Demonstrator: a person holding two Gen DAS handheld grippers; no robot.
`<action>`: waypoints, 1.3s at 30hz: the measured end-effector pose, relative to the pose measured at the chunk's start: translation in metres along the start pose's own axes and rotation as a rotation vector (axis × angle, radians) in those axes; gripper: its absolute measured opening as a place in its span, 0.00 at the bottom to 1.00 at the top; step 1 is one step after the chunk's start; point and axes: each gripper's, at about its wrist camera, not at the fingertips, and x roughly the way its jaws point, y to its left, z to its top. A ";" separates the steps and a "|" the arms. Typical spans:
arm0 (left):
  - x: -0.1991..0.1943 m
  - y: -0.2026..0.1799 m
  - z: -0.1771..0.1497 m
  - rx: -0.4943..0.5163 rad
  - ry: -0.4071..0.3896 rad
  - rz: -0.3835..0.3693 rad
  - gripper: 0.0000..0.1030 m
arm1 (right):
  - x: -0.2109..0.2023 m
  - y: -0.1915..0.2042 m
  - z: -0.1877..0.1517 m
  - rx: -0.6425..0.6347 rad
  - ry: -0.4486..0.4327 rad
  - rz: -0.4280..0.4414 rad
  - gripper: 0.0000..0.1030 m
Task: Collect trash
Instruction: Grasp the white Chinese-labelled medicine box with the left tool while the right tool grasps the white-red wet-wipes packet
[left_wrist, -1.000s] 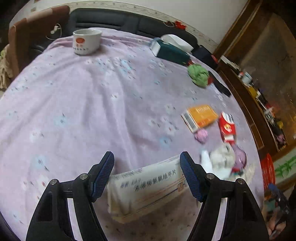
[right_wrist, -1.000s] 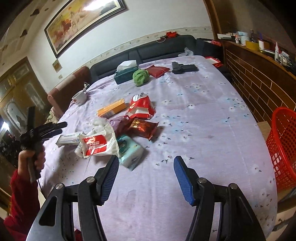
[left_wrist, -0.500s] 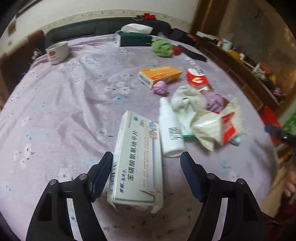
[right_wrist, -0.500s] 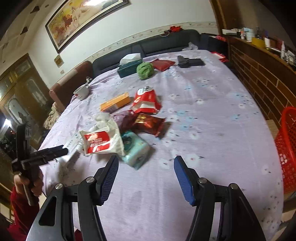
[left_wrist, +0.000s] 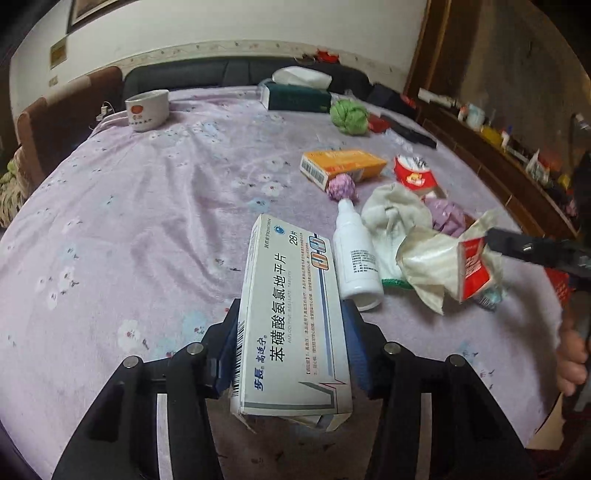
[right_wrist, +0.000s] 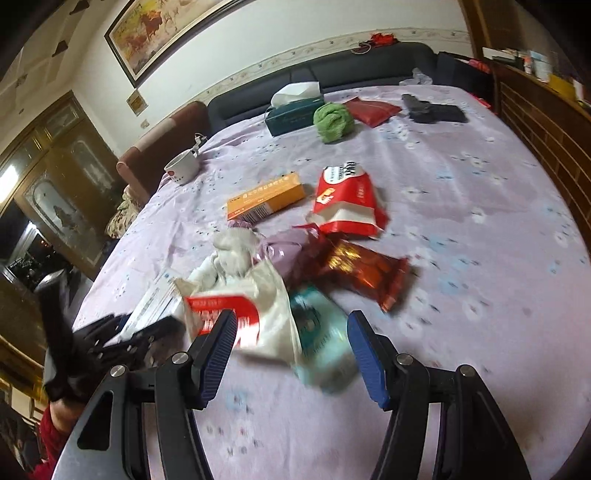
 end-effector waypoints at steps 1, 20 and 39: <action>-0.003 0.001 -0.001 -0.007 -0.013 0.000 0.48 | 0.006 0.001 0.003 -0.002 0.003 0.005 0.65; -0.013 0.011 -0.006 -0.071 -0.067 -0.030 0.49 | -0.021 0.075 -0.030 -0.356 0.015 0.035 0.73; -0.031 -0.006 -0.010 -0.012 -0.197 0.016 0.49 | 0.025 0.088 -0.029 -0.475 -0.030 -0.177 0.50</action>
